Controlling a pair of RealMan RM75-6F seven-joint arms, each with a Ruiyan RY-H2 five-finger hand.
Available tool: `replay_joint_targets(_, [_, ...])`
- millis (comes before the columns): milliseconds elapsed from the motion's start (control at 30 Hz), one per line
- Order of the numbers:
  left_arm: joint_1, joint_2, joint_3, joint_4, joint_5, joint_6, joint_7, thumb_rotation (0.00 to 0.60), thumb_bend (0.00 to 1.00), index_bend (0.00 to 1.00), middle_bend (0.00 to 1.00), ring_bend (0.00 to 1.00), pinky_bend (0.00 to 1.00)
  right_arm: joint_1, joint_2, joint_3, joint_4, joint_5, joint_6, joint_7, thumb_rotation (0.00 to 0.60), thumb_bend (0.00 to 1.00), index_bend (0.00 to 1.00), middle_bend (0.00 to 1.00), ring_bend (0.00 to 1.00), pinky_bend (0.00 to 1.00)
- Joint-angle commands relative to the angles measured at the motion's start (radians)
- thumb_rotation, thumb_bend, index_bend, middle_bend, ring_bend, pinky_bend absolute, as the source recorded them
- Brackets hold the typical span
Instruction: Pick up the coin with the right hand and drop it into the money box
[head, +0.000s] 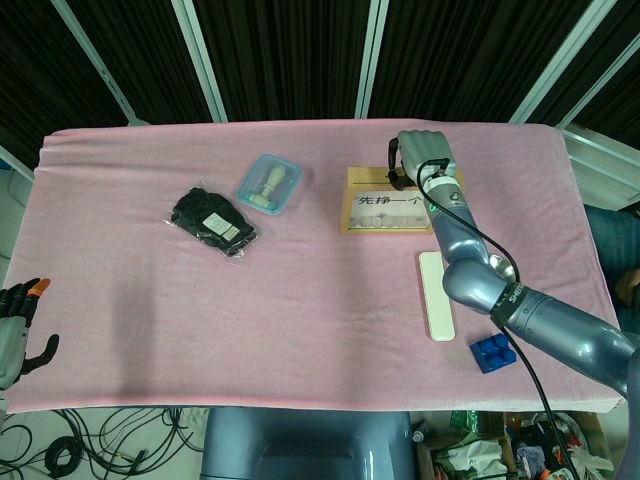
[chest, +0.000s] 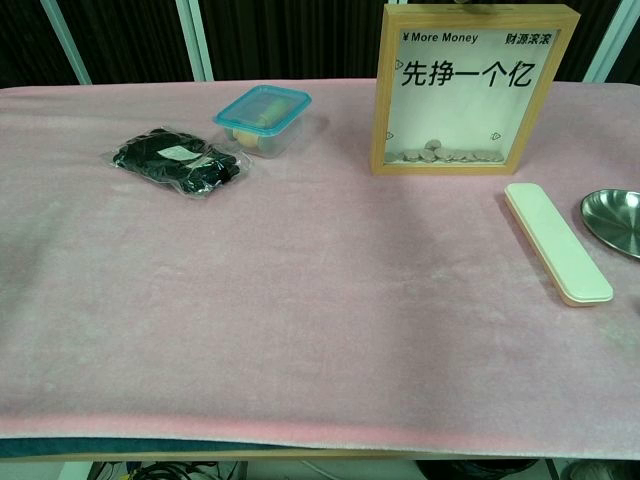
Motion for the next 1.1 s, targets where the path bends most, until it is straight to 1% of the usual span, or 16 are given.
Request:
replay_joint_targets(33, [0.001, 0.0, 0.0, -0.001, -0.001, 0.002, 0.001, 0.6, 0.4, 0.1, 0.04, 0.03, 0.0, 0.003, 0.001, -0.012, 0.005, -0.011, -0.003, 0.021, 0.6, 0.43, 0.67, 0.92, 0.98, 1.0])
replay_joint_targets(367, [0.0, 0.0, -0.001, 0.0, -0.004, 0.0, 0.001, 0.6, 0.4, 0.1, 0.04, 0.03, 0.0, 0.011, 0.003, -0.065, 0.013, -0.024, -0.01, 0.071, 0.6, 0.43, 0.67, 0.92, 0.98, 1.0])
replay_joint_targets(700, [0.0, 0.0, -0.001, 0.0, -0.005, 0.0, 0.002, 0.6, 0.4, 0.1, 0.04, 0.03, 0.0, 0.021, 0.011, -0.103, 0.016, -0.028, -0.008, 0.102, 0.6, 0.43, 0.66, 0.92, 0.98, 1.0])
replay_joint_targets(900, [0.0, -0.001, -0.001, 0.0, -0.006, 0.001, 0.006, 0.6, 0.4, 0.1, 0.04, 0.03, 0.0, 0.022, 0.018, -0.122, 0.013, -0.031, -0.017, 0.121, 0.6, 0.43, 0.47, 0.92, 0.98, 1.0])
replay_joint_targets(1033, [0.0, -0.001, -0.001, 0.0, -0.007, 0.001, 0.007, 0.6, 0.4, 0.1, 0.04, 0.03, 0.0, 0.024, 0.024, -0.129, 0.008, -0.037, -0.017, 0.134, 0.6, 0.41, 0.42, 0.92, 0.98, 1.0])
replay_joint_targets(1100, [0.0, -0.001, -0.001, -0.001, -0.008, 0.001, 0.008, 0.6, 0.4, 0.1, 0.04, 0.03, 0.0, 0.025, 0.028, -0.133, 0.004, -0.042, -0.015, 0.139, 0.6, 0.41, 0.38, 0.92, 0.98, 1.0])
